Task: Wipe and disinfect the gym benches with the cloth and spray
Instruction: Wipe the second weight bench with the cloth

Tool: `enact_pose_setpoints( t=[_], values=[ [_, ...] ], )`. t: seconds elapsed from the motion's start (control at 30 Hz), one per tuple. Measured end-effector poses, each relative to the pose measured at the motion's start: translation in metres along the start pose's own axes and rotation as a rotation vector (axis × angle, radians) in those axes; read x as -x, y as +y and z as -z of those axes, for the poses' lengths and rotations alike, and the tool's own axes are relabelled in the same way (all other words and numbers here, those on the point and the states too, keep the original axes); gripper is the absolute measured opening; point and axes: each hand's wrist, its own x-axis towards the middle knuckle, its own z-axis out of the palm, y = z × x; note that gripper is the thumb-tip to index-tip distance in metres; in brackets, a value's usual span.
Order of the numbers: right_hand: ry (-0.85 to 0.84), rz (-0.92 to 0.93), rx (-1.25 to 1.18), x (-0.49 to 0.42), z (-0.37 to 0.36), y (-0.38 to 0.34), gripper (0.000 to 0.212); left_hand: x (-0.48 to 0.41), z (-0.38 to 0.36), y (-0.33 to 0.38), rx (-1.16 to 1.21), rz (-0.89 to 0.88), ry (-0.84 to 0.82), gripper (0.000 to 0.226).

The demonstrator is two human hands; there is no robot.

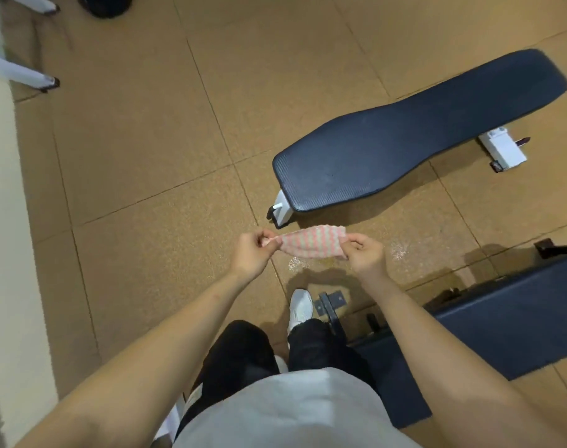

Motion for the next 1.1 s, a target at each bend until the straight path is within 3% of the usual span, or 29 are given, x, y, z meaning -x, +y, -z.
enact_pose_setpoints(
  t=[0.07, 0.2, 0.3, 0.5, 0.6, 0.7, 0.77, 0.83, 0.97, 1.1],
  values=[
    [0.026, 0.068, 0.096, -0.037, 0.000, -0.014, 0.013, -0.039, 0.001, 0.022, 0.002, -0.054, -0.006, 0.005],
    [0.062, 0.029, 0.223, -0.121, -0.004, -0.049, 0.021, -0.123, 0.003, 0.061, -0.006, -0.135, -0.019, 0.007],
    [0.089, 0.009, 0.242, -0.179, -0.012, -0.067, 0.013, -0.187, 0.006, 0.083, 0.001, -0.179, 0.001, 0.008],
    [0.124, 0.108, 0.399, -0.253, -0.030, -0.078, 0.012, -0.289, 0.003, 0.066, -0.083, -0.285, 0.003, 0.013],
    [-0.017, 0.172, 0.659, -0.275, -0.045, -0.046, 0.016, -0.319, -0.015, 0.026, -0.281, -0.324, -0.097, 0.013],
    [-0.282, 0.076, 0.972, -0.286, -0.058, -0.009, 0.028, -0.343, -0.039, -0.020, -0.514, -0.166, -0.409, 0.010],
    [-0.392, -0.035, 1.036, -0.289, -0.065, 0.013, 0.034, -0.356, -0.053, -0.041, -0.669, -0.028, -0.579, 0.018],
    [-0.425, -0.099, 1.029, -0.295, -0.070, 0.031, 0.035, -0.369, -0.067, -0.049, -0.738, -0.039, -0.562, 0.028],
    [-0.210, -0.032, 0.928, -0.315, -0.077, 0.075, 0.038, -0.395, -0.108, -0.057, -0.721, -0.573, -0.309, 0.033],
    [0.044, 0.008, 0.932, -0.343, -0.080, 0.117, 0.056, -0.425, -0.160, -0.062, -0.848, -0.913, -0.375, 0.059]
  ],
)
